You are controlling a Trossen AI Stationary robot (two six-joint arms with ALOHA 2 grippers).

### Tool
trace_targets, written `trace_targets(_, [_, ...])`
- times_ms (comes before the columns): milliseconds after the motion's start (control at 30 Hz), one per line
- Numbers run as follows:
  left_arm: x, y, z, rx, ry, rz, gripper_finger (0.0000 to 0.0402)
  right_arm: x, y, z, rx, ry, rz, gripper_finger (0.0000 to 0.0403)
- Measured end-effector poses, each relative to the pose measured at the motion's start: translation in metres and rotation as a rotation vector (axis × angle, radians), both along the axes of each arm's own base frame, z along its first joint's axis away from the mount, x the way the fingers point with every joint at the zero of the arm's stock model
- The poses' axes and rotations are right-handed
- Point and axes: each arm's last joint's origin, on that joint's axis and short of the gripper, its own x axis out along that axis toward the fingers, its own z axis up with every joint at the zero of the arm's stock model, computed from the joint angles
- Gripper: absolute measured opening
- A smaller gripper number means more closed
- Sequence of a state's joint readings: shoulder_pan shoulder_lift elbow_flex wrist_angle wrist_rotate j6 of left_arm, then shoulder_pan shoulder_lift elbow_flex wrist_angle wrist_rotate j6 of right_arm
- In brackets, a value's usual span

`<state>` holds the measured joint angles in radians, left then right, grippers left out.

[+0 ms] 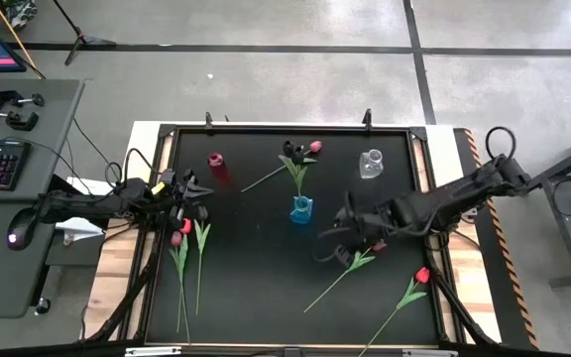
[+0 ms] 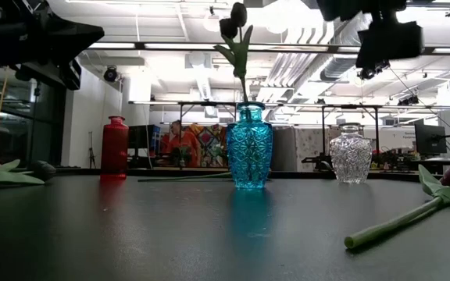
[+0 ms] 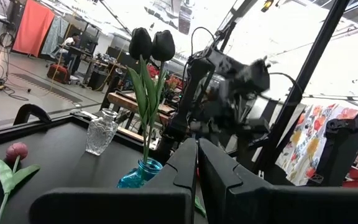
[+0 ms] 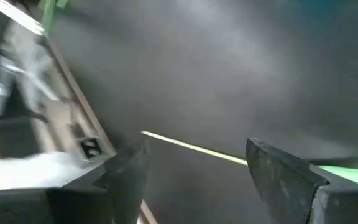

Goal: Sort flowers into vase by color
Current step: Put the black tulip into the blue flower vase

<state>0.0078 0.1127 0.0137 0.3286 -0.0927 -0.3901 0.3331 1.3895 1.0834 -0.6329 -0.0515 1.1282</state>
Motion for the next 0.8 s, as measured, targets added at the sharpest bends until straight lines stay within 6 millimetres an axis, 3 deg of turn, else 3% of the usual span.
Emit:
trace_targets(200, [0.000, 0.000, 0.000, 0.000, 0.000, 0.000, 0.0003, 0.009, 0.018, -0.013, 0.172, -0.225, -0.113, 0.0257])
trace_targets(333, [-0.002, 0.001, 0.007, -0.017, -0.078, 0.034, 0.0003, 0.015, 0.021, -0.001, 0.184, -0.343, -0.136, 0.0257])
trace_targets(533, [-0.007, 0.000, 0.027, -0.299, -0.257, -0.086, 0.0003, 0.022, 0.017, 0.024, 0.097, -0.456, -0.125, 0.0257])
trace_targets(667, [0.000, -0.006, 0.051, -0.346, -0.123, -0.237, 0.0008, 0.025, 0.008, 0.028, 0.049, -0.479, -0.119, 0.0257])
trace_targets(800, [0.017, -0.016, 0.079, -0.366, 0.225, -0.298, 0.0023, 0.024, -0.002, 0.027, 0.001, -0.449, -0.123, 0.0257])
